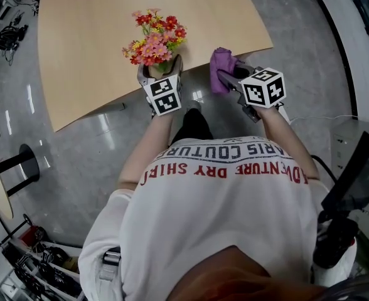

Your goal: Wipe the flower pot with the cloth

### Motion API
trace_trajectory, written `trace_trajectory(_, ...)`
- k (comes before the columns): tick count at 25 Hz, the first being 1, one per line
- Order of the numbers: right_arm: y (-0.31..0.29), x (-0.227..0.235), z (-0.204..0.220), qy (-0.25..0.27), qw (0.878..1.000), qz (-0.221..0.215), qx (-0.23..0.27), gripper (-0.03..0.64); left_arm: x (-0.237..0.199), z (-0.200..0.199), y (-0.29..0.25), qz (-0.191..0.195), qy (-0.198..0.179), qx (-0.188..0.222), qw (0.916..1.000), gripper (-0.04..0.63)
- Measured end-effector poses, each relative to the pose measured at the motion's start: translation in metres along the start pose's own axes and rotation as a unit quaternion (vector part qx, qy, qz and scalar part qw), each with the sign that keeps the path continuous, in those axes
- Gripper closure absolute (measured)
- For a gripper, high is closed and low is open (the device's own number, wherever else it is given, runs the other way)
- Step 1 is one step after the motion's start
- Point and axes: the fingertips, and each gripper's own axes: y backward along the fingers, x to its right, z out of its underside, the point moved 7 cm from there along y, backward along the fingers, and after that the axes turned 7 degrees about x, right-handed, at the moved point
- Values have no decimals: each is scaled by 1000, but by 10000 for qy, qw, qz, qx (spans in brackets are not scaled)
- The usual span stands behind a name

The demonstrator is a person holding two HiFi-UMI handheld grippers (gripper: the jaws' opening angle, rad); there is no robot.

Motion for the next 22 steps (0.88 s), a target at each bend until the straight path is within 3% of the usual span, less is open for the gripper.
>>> trace_trajectory(4, -10, -5, -18, -7, 9997, -229, 99, 572, 1, -3, 7, 615, -187, 0, 9979, 138)
trace_trajectory(8, -35, -13, -37, 86, 9992, -368, 156, 572, -14, -5, 7, 1374, -462, 37, 9894, 138)
trace_trajectory(17, -92, 0, -77, -43, 9973, -664, 316, 572, -40, -7, -12, 2903, -1006, -70, 9516, 138)
trace_trajectory(22, -131, 0, -86, -65, 9963, -810, 267, 572, -58, -6, -19, 3388, -1255, -196, 9322, 138)
